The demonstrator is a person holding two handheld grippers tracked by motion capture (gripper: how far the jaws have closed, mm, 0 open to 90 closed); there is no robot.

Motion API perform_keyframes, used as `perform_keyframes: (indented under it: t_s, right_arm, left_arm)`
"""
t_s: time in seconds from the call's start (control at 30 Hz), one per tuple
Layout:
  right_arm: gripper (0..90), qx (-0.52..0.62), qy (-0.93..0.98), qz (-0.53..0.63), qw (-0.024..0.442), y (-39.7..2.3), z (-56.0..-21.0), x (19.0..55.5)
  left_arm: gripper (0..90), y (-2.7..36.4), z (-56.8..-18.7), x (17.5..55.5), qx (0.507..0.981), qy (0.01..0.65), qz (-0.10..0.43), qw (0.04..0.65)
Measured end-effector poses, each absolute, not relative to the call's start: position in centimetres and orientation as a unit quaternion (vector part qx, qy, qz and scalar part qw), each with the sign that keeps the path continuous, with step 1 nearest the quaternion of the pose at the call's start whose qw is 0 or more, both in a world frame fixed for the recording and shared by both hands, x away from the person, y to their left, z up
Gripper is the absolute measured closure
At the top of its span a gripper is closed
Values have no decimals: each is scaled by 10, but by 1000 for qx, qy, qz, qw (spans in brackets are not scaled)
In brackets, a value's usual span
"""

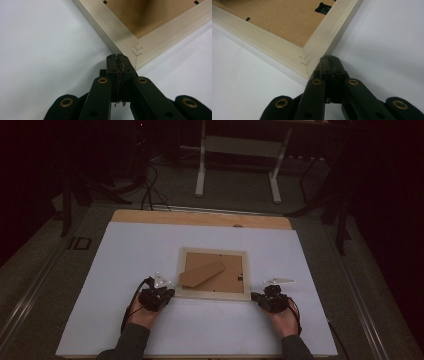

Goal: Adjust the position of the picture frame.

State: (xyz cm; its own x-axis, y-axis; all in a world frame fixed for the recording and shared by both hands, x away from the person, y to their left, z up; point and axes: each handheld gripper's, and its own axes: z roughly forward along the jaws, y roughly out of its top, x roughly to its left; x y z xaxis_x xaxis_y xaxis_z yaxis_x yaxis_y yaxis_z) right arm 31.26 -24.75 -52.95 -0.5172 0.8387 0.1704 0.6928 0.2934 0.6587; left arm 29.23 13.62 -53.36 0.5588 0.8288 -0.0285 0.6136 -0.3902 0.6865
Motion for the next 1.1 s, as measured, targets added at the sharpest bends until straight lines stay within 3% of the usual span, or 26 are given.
perform_keyframes:
  t_s: [1.1]
  right_arm:
    - [900,489,790,355,103,-240,-531,319]
  left_arm:
    - [900,139,-533,290,813,453,168,323]
